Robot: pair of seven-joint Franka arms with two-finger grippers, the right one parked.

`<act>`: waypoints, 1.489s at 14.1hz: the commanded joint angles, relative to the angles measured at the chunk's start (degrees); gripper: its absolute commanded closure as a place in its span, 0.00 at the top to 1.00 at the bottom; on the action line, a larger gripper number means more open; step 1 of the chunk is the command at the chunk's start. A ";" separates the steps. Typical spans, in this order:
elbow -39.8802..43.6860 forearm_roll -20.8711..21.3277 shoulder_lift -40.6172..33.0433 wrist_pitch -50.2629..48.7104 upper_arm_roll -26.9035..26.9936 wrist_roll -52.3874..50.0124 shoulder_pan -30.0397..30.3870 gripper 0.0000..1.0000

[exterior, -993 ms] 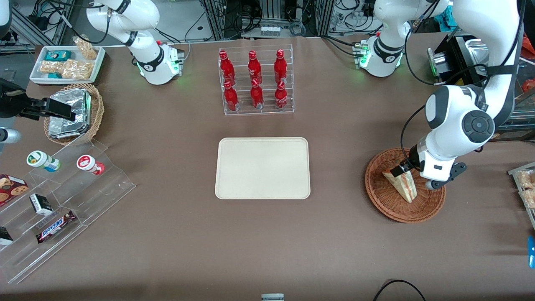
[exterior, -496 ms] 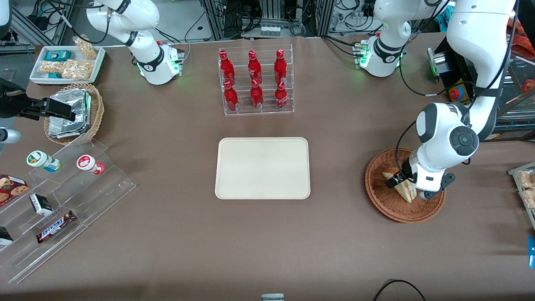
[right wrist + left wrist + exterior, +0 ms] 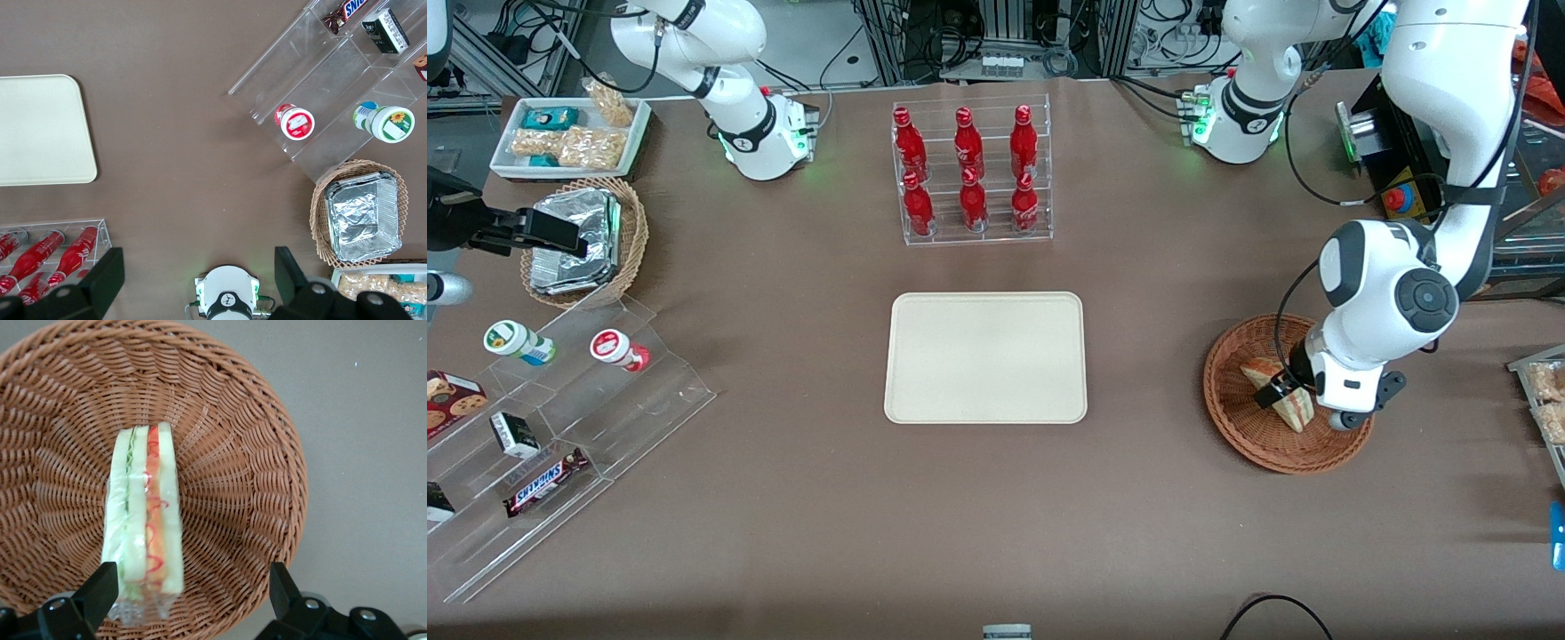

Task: Place sandwich from basket to tray
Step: 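Close the left gripper on the sandwich and lift it from the basket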

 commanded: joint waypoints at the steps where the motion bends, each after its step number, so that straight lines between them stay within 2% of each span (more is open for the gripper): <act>1: 3.32 0.75 -0.24 -5.67 -0.10 -1.11 0.33 1.00; 7: 1.84 1.01 1.42 -5.60 2.00 -1.02 0.77 1.00; 14: 1.48 0.92 6.08 -3.58 2.09 -1.72 0.68 1.00; 15: 1.40 0.92 6.17 -3.40 2.09 -1.72 0.68 0.96; 17: 1.48 0.92 6.09 -3.75 2.09 -1.64 0.77 0.48; 18: 1.48 0.92 6.00 -3.84 2.09 -1.63 0.77 0.27; 19: 1.48 0.92 5.82 -3.84 2.09 -1.63 0.77 0.19; 21: 1.48 0.92 5.30 -4.01 2.09 -1.63 0.77 0.14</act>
